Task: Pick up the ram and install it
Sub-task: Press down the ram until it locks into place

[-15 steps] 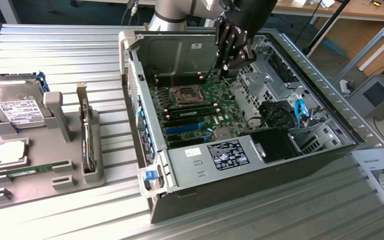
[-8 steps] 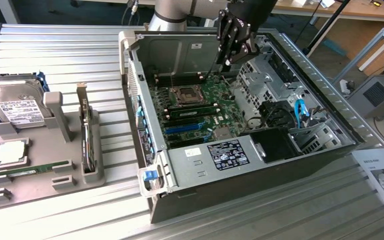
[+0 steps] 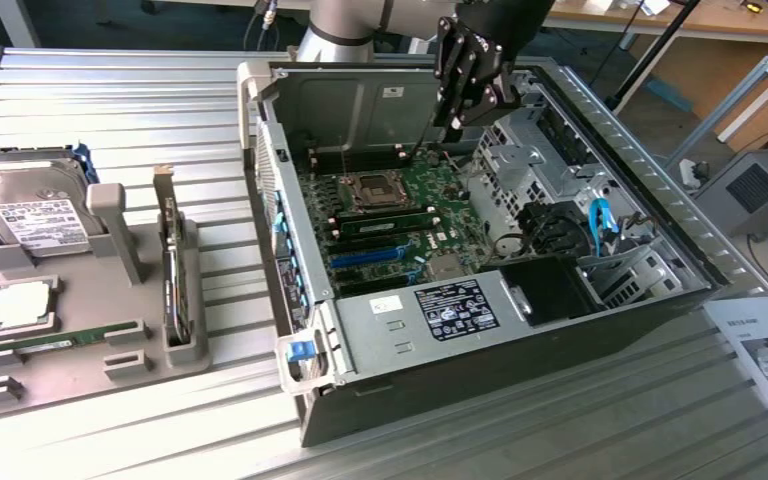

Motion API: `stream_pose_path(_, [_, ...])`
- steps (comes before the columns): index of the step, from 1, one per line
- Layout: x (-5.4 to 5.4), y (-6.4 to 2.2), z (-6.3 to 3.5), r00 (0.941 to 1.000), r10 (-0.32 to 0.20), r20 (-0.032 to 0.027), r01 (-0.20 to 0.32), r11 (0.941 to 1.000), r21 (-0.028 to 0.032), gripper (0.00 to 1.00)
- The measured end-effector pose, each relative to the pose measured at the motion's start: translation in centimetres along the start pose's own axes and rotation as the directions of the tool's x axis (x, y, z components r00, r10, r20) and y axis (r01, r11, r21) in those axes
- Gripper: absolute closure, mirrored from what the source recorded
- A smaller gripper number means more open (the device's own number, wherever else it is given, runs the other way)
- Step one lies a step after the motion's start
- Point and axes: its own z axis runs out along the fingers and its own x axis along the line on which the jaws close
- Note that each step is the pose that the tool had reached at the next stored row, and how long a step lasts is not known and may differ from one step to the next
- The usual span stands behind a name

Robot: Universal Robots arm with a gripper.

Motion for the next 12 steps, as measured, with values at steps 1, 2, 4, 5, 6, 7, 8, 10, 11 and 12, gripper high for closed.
stream_pose_path(1, [0.00, 0.00, 0.00, 1.0000, 0.000, 0.0001, 0.000, 1.0000, 0.0001, 0.68])
stream_pose_path(2, [0.00, 0.00, 0.00, 1.0000, 0.000, 0.0001, 0.000, 1.0000, 0.0000, 0.68])
stream_pose_path(4, [0.00, 0.00, 0.00, 1.0000, 0.000, 0.0002, 0.000, 1.0000, 0.0000, 0.68])
stream_pose_path(5, [0.00, 0.00, 0.00, 1.0000, 0.000, 0.0002, 0.000, 1.0000, 0.0000, 0.68])
stream_pose_path(6, [0.00, 0.00, 0.00, 1.0000, 0.000, 0.0002, 0.000, 1.0000, 0.0000, 0.68])
stream_pose_path(7, [0.00, 0.00, 0.00, 1.0000, 0.000, 0.0003, 0.000, 1.0000, 0.0000, 0.68])
stream_pose_path(8, [0.00, 0.00, 0.00, 1.0000, 0.000, 0.0003, 0.000, 1.0000, 0.0000, 0.68])
stream_pose_path(10, [0.00, 0.00, 0.00, 1.0000, 0.000, 0.0005, 0.000, 1.0000, 0.0001, 0.70])
stream_pose_path(11, [0.00, 0.00, 0.00, 1.0000, 0.000, 0.0005, 0.000, 1.0000, 0.0001, 0.76])
stream_pose_path(12, [0.00, 0.00, 0.00, 1.0000, 0.000, 0.0005, 0.000, 1.0000, 0.0000, 0.76])
